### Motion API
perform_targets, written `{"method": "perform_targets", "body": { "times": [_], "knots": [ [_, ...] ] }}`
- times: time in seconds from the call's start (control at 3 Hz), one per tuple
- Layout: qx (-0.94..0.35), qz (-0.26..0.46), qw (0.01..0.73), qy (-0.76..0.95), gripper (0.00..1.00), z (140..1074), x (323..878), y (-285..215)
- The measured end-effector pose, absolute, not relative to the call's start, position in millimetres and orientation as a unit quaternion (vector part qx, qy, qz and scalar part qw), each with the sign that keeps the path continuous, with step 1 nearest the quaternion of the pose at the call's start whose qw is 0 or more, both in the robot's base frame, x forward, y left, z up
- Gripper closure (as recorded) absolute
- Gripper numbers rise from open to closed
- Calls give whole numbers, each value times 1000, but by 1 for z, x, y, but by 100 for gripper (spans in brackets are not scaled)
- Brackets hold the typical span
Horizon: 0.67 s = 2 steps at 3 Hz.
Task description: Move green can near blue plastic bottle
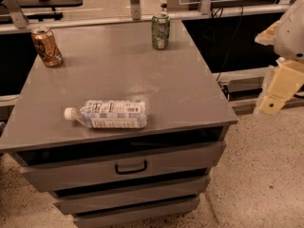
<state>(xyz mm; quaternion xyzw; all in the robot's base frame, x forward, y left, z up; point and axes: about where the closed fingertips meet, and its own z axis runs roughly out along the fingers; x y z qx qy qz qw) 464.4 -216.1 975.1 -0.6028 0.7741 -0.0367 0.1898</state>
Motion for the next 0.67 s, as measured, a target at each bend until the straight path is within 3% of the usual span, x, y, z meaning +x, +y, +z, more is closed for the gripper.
{"method": "perform_targets", "body": {
  "times": [0.67],
  "knots": [
    [-577,4,323,750,0,956,565,-214]
  ]
}}
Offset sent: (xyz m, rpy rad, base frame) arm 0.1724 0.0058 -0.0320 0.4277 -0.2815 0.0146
